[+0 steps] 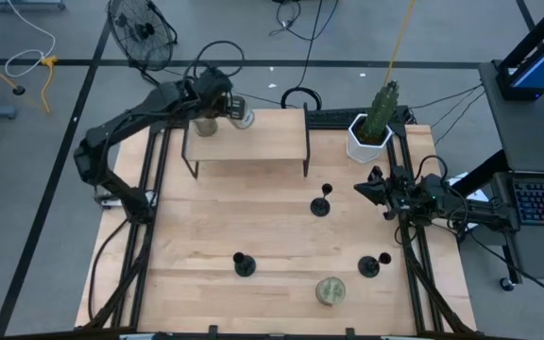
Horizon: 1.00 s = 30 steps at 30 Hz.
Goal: Pick & Place candle stick holders
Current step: Put the top green scented candle on the shelf
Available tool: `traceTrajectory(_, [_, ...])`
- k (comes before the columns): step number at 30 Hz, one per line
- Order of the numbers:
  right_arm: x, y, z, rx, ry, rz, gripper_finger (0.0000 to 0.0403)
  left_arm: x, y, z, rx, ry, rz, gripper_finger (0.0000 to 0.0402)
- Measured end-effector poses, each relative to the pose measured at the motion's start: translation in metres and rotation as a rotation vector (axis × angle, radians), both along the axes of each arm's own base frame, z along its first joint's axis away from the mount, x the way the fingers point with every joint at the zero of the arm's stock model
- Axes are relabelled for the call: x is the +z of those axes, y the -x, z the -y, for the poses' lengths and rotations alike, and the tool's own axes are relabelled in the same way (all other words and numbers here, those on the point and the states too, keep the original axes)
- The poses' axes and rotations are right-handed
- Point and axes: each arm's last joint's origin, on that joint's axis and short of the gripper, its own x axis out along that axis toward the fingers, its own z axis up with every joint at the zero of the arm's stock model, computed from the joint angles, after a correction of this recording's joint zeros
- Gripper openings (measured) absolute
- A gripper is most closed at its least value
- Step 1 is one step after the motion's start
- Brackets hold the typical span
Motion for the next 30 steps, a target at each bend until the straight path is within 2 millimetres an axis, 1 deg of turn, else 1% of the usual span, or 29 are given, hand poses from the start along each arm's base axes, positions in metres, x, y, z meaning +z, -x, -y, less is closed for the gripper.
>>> traceTrajectory(5, [0.0, 0.0, 0.0, 0.0, 0.0, 0.0, 0.0002, 0.004, -0.007, -0.011, -0.032, 0.03, -0.105, 0.0003])
traceTrajectory(8, [0.0, 0.0, 0.0, 0.0, 0.0, 0.0, 0.0002, 0.0, -0.012, -0.016, -0.047, 0.068, -0.148, 0.0003])
traceTrajectory(15, [0.0, 0.0, 0.0, 0.0, 0.0, 0.0, 0.0002, -0.011, -0.016, -0.024, -0.06, 0.119, -0.194, 0.0003])
traceTrajectory(21, [0.0, 0.0, 0.0, 0.0, 0.001, 0.0, 0.0002, -0.011, -0.01, -0.031, -0.027, 0.107, -0.205, 0.0003])
traceTrajectory(26, [0.0, 0.0, 0.0, 0.0, 0.002, 0.0, 0.0002, -0.012, -0.002, -0.037, -0.005, 0.13, -0.233, 0.0003])
traceTrajectory(30, [0.0, 0.0, 0.0, -0.001, 0.002, 0.0, 0.0002, -0.012, -0.002, -0.038, -0.003, 0.128, -0.224, 0.0003])
